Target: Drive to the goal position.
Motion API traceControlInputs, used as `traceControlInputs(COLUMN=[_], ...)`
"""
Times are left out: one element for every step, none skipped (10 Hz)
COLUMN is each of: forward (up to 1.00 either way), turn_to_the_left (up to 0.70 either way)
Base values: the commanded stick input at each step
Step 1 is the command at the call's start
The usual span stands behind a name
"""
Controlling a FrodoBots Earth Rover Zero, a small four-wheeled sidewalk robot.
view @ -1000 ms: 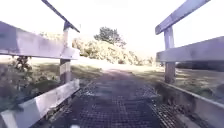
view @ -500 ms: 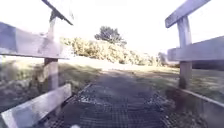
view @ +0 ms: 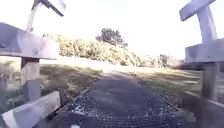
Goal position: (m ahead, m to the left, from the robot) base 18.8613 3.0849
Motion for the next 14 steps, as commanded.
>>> traceControlInputs(forward=[0.70, 0.70, 0.70, 0.70, 0.70, 0.70, 0.70, 0.70, 0.70, 0.70, 0.70, 0.70, 0.70, 0.70], turn_to_the_left=[0.00, 0.00, 0.00, 0.00, 0.00, 0.00, 0.00, 0.00, 0.00, 0.00, 0.00, -0.09, -0.12, -0.13])
